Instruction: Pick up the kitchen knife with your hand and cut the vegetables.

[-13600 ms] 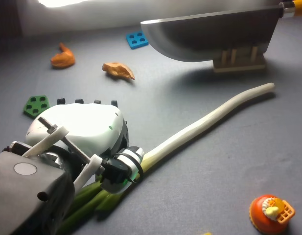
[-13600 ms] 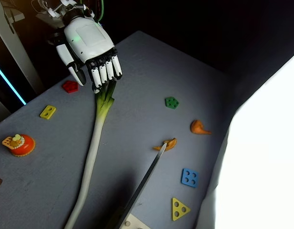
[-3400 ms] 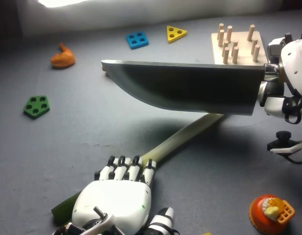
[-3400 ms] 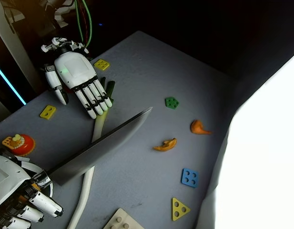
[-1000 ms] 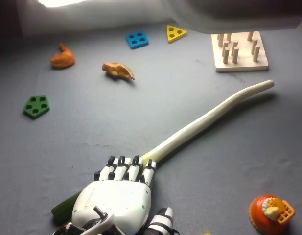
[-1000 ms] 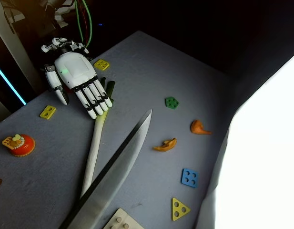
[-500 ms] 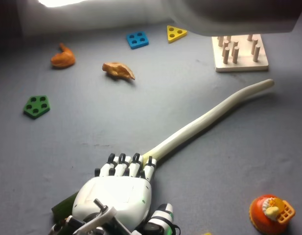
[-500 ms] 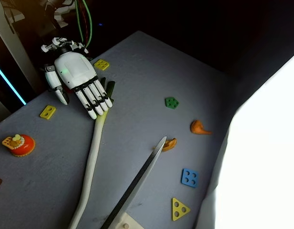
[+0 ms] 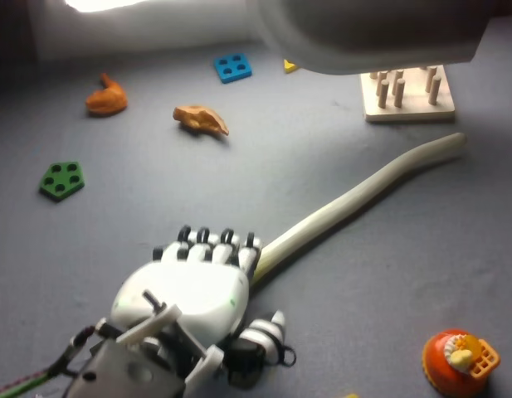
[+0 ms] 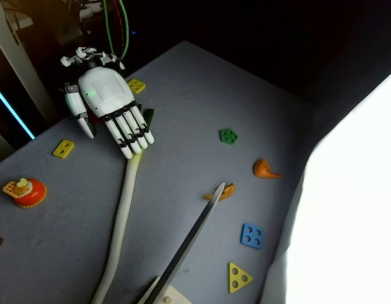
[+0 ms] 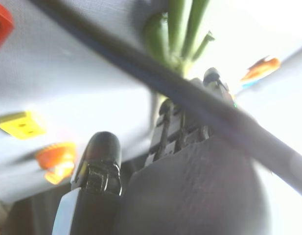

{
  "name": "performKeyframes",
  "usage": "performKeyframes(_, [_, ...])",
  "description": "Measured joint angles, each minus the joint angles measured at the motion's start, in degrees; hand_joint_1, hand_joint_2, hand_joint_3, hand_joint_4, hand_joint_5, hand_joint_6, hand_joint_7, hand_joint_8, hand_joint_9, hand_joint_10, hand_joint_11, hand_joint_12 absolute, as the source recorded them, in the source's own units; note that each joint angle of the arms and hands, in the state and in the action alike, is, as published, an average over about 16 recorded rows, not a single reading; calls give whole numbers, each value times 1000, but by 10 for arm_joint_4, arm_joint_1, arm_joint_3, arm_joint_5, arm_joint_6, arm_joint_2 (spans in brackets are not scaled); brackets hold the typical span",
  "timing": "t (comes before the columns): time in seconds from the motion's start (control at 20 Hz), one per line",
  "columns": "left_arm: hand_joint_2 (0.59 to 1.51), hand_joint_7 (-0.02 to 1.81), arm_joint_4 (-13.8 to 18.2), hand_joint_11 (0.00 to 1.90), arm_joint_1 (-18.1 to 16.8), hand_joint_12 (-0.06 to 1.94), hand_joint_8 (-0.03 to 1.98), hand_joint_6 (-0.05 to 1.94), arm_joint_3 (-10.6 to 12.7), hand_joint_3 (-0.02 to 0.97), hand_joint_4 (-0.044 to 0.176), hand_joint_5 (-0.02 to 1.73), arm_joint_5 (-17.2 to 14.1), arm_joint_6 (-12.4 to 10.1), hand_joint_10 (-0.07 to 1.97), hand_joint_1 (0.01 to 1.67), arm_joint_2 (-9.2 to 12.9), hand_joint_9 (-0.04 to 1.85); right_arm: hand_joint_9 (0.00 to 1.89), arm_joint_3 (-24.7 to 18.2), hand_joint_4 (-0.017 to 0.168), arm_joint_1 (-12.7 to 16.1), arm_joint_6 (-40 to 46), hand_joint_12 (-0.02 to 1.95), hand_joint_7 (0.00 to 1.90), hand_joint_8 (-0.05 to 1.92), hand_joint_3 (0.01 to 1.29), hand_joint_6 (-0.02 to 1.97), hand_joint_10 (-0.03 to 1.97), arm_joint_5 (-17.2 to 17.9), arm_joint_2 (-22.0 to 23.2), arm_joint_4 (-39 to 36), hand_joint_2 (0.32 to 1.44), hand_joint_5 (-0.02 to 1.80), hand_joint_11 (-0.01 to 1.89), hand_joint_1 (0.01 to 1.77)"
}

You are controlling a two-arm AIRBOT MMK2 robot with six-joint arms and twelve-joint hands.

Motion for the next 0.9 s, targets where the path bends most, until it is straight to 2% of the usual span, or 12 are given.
performKeyframes(0.45, [1510, 22, -3, 21, -58, 8, 6, 3, -5, 95, 0, 21, 61, 30, 8, 23, 52, 21, 1562, 33, 168, -5, 4, 1807, 1511, 1750, 1100, 1885, 1772, 2, -27, -2, 559, 1366, 1567, 1553])
performKeyframes(0.9, [1510, 24, -45, 20, -122, 8, 6, 2, -9, 81, -1, 20, 101, 82, 7, 22, 85, 20, 1563, 53, 167, -18, 4, 1807, 1511, 1749, 1062, 1886, 1772, 0, -46, -1, 581, 1354, 1567, 1557])
